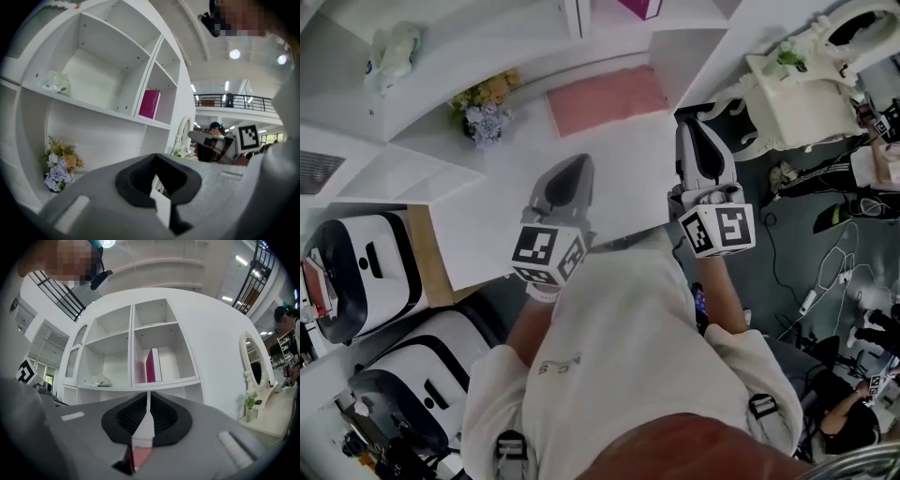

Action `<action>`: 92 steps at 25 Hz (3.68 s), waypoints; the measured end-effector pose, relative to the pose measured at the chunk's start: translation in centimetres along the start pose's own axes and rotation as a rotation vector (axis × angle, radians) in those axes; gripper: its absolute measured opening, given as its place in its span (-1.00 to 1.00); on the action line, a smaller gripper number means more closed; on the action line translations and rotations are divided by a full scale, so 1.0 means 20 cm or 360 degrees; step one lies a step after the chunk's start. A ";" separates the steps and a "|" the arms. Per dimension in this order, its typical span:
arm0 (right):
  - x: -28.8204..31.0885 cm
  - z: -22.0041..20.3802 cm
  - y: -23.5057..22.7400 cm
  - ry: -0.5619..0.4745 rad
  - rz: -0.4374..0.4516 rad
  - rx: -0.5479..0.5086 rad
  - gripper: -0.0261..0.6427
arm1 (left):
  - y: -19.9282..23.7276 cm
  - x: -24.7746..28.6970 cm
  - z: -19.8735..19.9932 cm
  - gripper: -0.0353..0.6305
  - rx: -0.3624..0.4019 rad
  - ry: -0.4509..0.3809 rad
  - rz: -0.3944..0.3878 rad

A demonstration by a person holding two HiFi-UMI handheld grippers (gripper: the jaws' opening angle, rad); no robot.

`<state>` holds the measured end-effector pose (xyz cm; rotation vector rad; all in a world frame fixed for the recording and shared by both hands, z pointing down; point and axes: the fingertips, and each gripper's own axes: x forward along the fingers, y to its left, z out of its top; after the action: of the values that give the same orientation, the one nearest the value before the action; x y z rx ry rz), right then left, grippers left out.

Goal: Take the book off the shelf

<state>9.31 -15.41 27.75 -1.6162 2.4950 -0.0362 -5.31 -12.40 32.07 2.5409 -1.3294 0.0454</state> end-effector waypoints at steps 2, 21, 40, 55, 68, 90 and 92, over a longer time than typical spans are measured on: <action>0.04 0.04 0.00 -0.0039 0.0008 -0.0009 -0.90 | 0.01 0.02 0.03 -0.89 0.0003 -0.0022 0.0003; 0.53 0.41 -0.07 -0.0173 0.0120 -0.0113 -0.32 | 0.05 0.17 0.27 -0.89 0.0092 -0.0082 -0.0030; 1.06 0.56 -0.15 -0.0052 0.0199 -0.0123 -0.01 | 0.17 0.30 0.42 -0.89 0.0108 -0.0126 -0.0027; 1.24 0.47 -0.14 0.0145 0.0194 -0.0171 -0.51 | 0.18 0.24 0.36 -0.89 0.0071 -0.0121 -0.0014; 1.03 0.49 -0.16 0.0132 0.0143 -0.0126 -0.51 | 0.10 0.16 0.33 -0.89 0.0061 -0.0123 -0.0053; 0.32 0.53 -0.03 0.0036 0.0082 -0.0070 -0.51 | 0.01 0.15 0.21 -0.89 0.0035 -0.0074 -0.0161; 0.27 0.53 -0.02 0.0024 0.0087 -0.0065 -0.51 | 0.02 0.15 0.19 -0.89 0.0029 -0.0073 -0.0160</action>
<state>9.14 -19.73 16.71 -1.5674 2.5664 0.0101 -4.35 -15.98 28.87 2.6349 -1.2206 -0.0209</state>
